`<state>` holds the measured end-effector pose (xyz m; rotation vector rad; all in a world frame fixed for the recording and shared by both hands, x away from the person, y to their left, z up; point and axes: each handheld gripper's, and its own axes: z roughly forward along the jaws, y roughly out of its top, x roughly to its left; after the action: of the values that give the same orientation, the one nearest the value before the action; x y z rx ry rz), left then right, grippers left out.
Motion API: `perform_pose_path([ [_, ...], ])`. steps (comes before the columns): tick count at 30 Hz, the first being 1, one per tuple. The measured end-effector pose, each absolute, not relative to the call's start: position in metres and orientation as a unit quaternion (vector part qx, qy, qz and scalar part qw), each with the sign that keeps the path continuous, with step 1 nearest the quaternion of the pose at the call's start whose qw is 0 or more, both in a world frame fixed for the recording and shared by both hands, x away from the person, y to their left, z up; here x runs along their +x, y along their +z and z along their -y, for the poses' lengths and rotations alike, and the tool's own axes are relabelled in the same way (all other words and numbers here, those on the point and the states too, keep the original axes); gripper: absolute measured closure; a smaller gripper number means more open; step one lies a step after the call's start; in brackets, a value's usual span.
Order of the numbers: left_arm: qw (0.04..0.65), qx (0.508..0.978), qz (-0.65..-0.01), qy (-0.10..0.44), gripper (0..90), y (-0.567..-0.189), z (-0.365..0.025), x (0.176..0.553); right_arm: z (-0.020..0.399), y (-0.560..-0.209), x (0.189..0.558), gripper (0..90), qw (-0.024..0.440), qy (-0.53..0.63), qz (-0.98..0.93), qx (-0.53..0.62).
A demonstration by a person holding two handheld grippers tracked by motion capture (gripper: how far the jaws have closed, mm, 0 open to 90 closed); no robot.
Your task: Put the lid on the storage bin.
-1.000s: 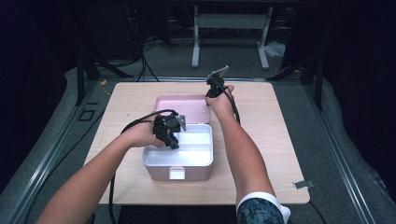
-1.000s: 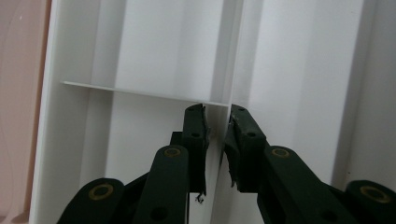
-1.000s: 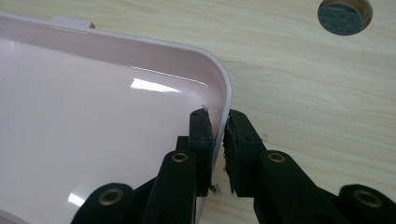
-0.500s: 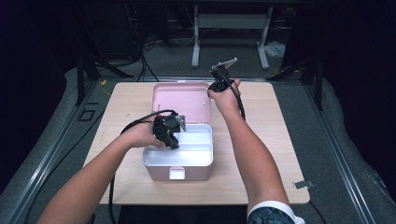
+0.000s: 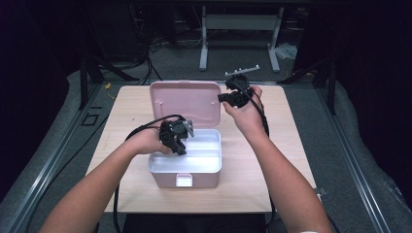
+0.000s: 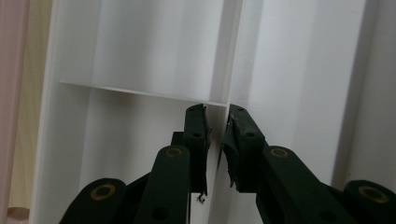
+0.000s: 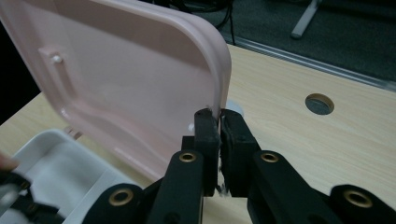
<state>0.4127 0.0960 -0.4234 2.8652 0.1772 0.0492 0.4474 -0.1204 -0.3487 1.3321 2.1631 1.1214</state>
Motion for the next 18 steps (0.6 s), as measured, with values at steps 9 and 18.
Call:
perform_pose_path([
  [9, 0.126, 0.990, -0.057, 0.027, 80.3, -0.422, -0.095, 0.411, 0.119, -0.349, 0.402, 86.7, 0.231, 0.399, -0.778, 0.426],
  [18, 0.121, 0.989, -0.069, 0.041, 80.7, -0.422, -0.092, 0.406, 0.119, -0.348, 0.399, 86.7, 0.233, 0.390, -0.786, 0.419],
])
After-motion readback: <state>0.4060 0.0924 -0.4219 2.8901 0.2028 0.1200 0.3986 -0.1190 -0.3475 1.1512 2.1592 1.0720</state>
